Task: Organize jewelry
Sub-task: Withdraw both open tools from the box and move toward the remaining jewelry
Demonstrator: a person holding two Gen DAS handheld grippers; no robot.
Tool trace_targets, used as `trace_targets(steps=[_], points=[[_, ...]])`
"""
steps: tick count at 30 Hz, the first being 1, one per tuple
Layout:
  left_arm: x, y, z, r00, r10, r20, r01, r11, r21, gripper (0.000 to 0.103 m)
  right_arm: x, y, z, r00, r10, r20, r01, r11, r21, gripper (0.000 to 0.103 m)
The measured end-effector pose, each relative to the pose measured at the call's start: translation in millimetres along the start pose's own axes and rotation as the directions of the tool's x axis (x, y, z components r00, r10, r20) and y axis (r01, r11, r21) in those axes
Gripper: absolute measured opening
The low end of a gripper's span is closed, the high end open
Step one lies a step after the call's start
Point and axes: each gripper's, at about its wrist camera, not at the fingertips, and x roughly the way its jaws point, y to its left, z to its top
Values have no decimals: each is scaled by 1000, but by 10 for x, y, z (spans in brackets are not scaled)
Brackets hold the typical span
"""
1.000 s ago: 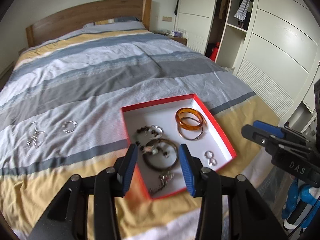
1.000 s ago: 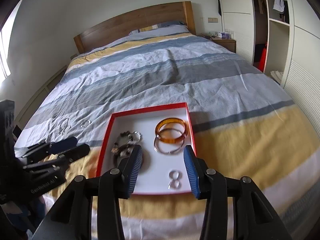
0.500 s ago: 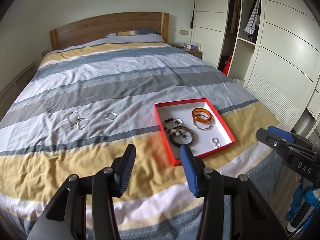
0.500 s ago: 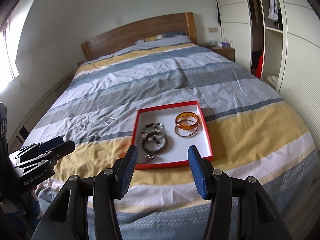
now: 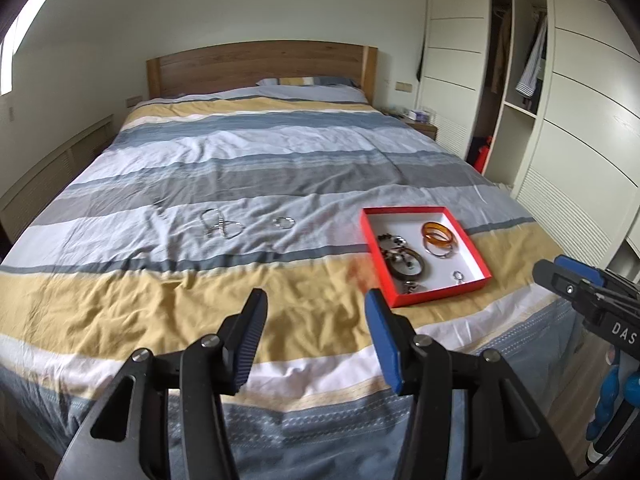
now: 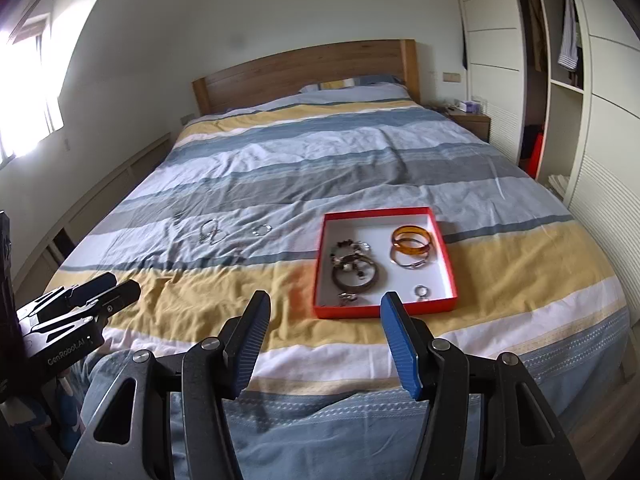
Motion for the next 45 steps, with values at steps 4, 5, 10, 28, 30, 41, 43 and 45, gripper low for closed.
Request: trace_targets(steps=[4,5,10,28,30,41,43,45], points=[[-99,102,-53,999,27,17,-27,1000,-8,49,-60,137,-33,1000,19,0,-19,999,-26,63],[-126,140,-74,999,34,23,-34,999,-13,49,-70,165,-39,1000,24,-1,-24,999,-31,63],[-198,281,-135,998,45,44,-43,998,-41,49,-91,295,-59,999,46,-7,-46,997,-60,64],[290,724,-370,990,122,-69,-128,988,-92,49,492,452,-120,990,101,-97,-107,993,-59,65],[382,766,-379,989,121,-88,-130,987,-99,49,590,469,-125,988,108,-110,-115,992,-60,65],[804,938,-406,978,120,-172,-139,984,-107,49,1101,618,-130,974,136,-184,-151,986,-71,65],[871,961,-414,976,118,-185,-139,984,-107,49,1191,666,-131,970,139,-198,-158,984,-82,65],[947,982,-420,973,118,-199,-141,984,-107,49,1284,704,-133,967,145,-212,-167,982,-87,65]])
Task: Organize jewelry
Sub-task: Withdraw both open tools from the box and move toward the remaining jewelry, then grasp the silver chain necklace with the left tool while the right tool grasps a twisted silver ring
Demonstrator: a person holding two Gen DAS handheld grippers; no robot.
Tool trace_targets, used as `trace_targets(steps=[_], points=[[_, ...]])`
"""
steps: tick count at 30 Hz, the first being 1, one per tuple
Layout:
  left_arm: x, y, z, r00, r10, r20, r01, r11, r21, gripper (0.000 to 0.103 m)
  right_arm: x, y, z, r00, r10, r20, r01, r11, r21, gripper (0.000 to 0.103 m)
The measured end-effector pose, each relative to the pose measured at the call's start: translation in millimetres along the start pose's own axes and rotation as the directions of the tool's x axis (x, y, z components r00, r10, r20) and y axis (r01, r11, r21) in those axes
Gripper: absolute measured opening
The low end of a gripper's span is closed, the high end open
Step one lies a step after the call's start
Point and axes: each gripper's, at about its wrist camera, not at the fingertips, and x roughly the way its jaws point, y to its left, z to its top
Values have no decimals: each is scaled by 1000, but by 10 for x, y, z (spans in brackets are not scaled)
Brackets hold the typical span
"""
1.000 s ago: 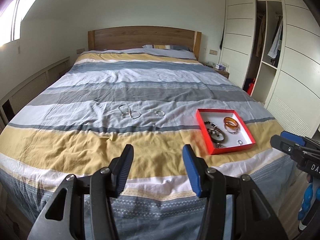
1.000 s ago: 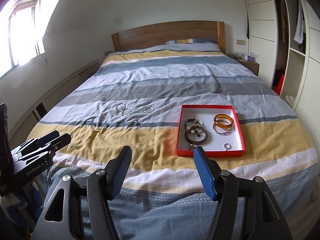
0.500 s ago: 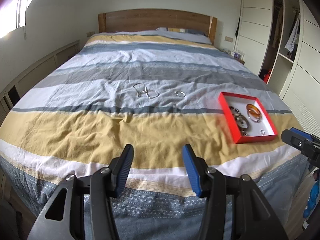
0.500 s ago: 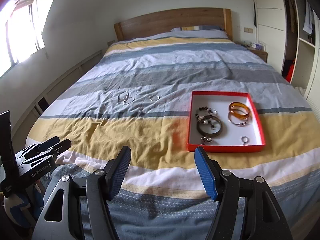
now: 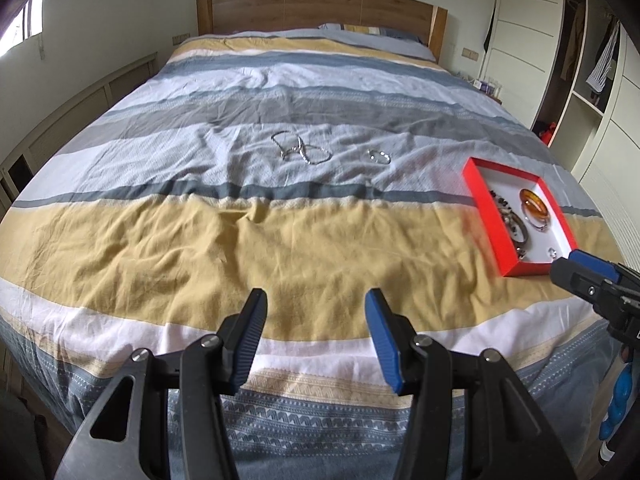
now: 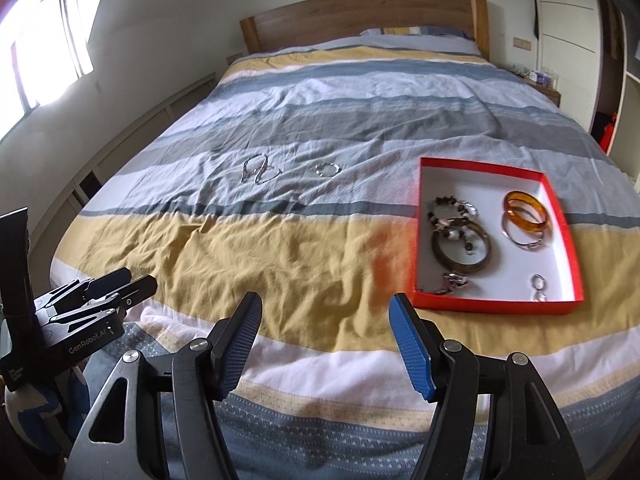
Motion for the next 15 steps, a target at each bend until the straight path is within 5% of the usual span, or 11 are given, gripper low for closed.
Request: trace_targets(steps=[15], points=[[678,408,486,999,3,-48,-6,999,-51,49,797,21,504,998,35,-50,-37,999,-37,65]])
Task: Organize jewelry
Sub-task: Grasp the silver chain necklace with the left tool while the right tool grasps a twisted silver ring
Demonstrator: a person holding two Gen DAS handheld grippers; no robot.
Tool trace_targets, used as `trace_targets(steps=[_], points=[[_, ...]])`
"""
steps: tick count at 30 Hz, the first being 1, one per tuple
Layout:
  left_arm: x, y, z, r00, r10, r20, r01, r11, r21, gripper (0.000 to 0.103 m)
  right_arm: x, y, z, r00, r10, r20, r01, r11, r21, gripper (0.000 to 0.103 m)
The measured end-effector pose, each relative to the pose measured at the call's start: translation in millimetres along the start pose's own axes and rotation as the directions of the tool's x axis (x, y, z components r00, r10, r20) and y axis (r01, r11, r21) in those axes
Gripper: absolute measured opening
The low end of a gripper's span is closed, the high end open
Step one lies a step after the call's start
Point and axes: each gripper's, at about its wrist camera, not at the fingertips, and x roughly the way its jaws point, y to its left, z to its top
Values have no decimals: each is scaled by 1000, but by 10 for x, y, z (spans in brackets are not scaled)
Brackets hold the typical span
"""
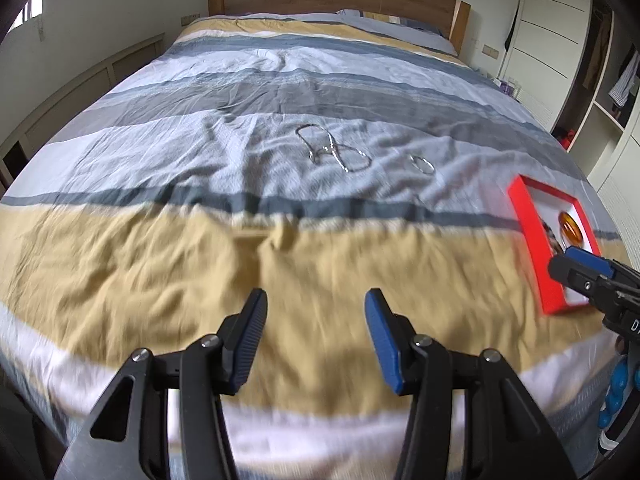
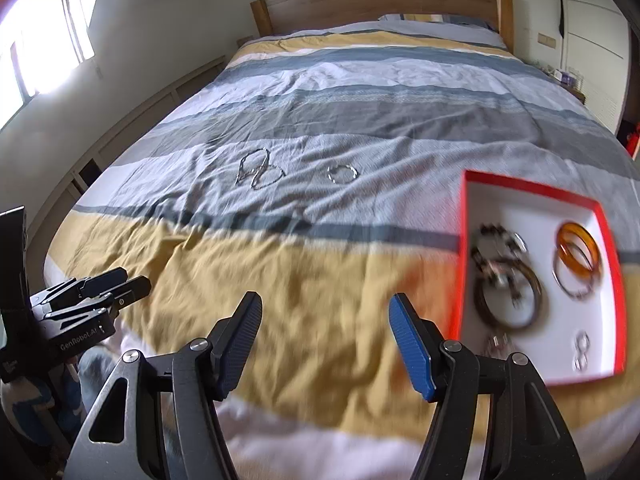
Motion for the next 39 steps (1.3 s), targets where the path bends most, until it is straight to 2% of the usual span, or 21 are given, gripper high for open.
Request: trace_targets(steps=[10,14,16,23,29,32,34,36,38,39], points=[[623,181,891,991,-127,46,130,988,-83,49,655,-13,737,1000,11,21,-10,999,-43,65],[1003,184,1170,989,-147,29,149,983,-107,49,924,-51,942,1000,9,17,-8,999,-47,67],[1165,183,1236,988,-154,12,155,981,-120,49,1071,-102,1028,1000,0,12,0,999,-32,74],[1682,109,1371,988,-151,-32,146,982,-124,49,1557,-189,1215,999,3,-35,-4,1000,-9,74],[1886,57,1371,992,-120,-43,116,989,-93,49,1897,-181,1241,997,-10,-70,8,1000,-28,74],[1944,1,1353,995,-94,-36,92,994,-60,49,2011,-185,1223,997,-11,-75,9,1000,-28,67],[1953,7,1350,995,-96,-28,94,993,-66,48,2047,-185,1214,998,-4,-68,3,1000,-24,51],[1951,40,1348,994,-111,-19,109,991,-83,42,2063,-176,1203,998,3,-66,-5,1000,-27,42],[1942,72,1344,995,-103,-17,101,990,-94,14,2055,-159,1186,998,8,-59,-10,999,-32,41],[1933,102,1341,994,-111,-20,109,988,-109,10,2044,-150,1173,998,12,-56,-14,999,-32,41]])
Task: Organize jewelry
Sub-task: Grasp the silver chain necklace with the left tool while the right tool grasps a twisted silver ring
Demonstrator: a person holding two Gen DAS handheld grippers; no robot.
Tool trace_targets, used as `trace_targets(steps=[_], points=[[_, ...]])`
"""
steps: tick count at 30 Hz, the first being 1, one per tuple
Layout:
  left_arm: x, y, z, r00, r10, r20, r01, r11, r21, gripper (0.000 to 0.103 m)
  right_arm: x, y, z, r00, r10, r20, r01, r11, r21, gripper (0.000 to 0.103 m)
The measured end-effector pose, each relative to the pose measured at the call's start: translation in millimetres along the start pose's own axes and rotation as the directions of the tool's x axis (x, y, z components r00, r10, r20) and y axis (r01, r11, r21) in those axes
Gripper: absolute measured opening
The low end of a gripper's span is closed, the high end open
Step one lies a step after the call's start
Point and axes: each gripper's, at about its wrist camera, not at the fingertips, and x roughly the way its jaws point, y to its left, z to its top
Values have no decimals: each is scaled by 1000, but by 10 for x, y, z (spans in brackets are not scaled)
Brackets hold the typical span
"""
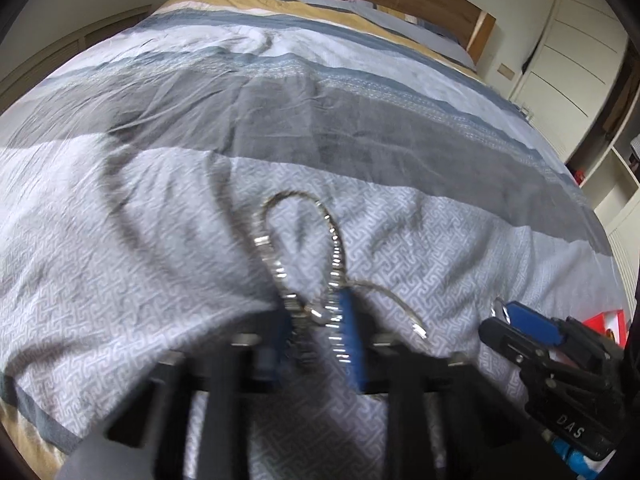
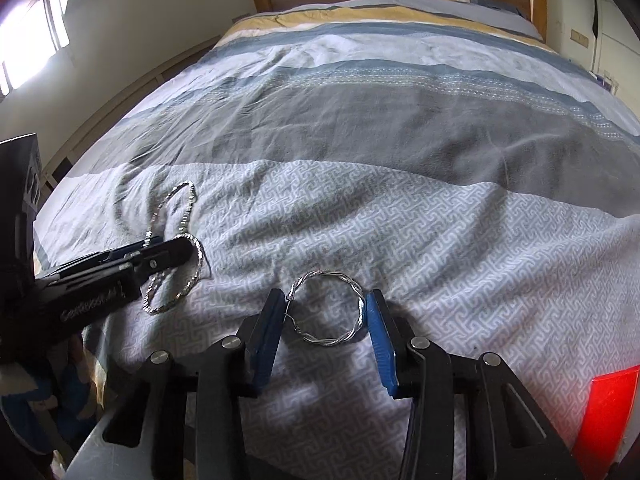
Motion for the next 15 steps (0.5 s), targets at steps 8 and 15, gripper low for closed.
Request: trace_targets(steps=[8,15], points=[[-312,16,-157,999,-35,12,35,999,-14,8,-283,86,-137,998,32,48,-32,999,11,41],[-722,-81,-309,999,-32,32,31,999,10,8,-711,233,-267,994,59,92,-60,998,10,41]])
